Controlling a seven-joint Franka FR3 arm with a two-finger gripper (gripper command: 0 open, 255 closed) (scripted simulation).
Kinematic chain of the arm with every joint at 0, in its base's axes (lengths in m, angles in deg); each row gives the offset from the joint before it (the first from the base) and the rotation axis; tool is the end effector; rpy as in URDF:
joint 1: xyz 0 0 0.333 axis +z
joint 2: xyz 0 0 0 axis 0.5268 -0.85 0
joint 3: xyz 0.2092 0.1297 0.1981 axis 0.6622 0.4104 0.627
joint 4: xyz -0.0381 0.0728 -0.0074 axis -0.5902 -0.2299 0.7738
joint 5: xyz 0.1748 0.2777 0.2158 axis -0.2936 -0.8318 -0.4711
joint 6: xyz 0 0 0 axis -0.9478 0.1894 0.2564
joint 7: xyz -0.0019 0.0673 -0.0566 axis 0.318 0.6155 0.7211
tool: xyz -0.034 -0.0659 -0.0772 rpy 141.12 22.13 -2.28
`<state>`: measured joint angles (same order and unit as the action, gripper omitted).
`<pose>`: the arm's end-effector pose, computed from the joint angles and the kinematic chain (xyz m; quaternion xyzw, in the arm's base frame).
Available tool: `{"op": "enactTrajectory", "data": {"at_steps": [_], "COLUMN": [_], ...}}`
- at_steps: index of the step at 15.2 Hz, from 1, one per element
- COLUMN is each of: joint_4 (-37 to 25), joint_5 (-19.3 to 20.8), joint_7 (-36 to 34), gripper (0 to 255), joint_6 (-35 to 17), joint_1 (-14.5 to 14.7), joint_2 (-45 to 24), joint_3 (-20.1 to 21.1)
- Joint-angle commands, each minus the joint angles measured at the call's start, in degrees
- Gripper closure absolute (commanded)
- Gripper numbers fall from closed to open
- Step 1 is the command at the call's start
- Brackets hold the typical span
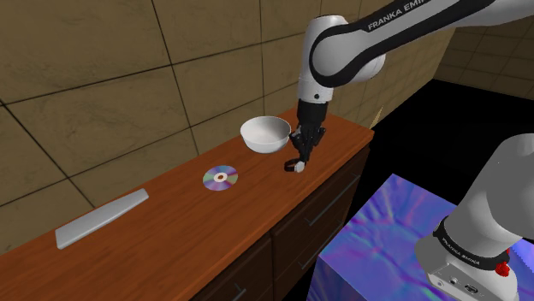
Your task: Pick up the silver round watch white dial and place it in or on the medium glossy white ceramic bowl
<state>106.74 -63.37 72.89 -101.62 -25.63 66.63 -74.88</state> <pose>0.4202 0.1257 0.3932 -0.9921 0.0173 0.0575 0.1103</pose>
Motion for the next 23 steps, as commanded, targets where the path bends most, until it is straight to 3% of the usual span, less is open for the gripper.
{"op": "enactTrajectory", "data": {"at_steps": [1, 16, 23], "joint_4": [-0.6, -8.4, -23.9], "joint_5": [0.2, 1.6, 4.3], "joint_7": [-0.4, -2.9, -0.1], "gripper": [255, 255, 255], "joint_6": [1.7, 13.2, 15.2], "joint_1": [-0.1, -0.5, -2.8], "joint_2": [1.0, 4.9, -9.3], "joint_3": [-0.1, -0.9, -3.3]}}
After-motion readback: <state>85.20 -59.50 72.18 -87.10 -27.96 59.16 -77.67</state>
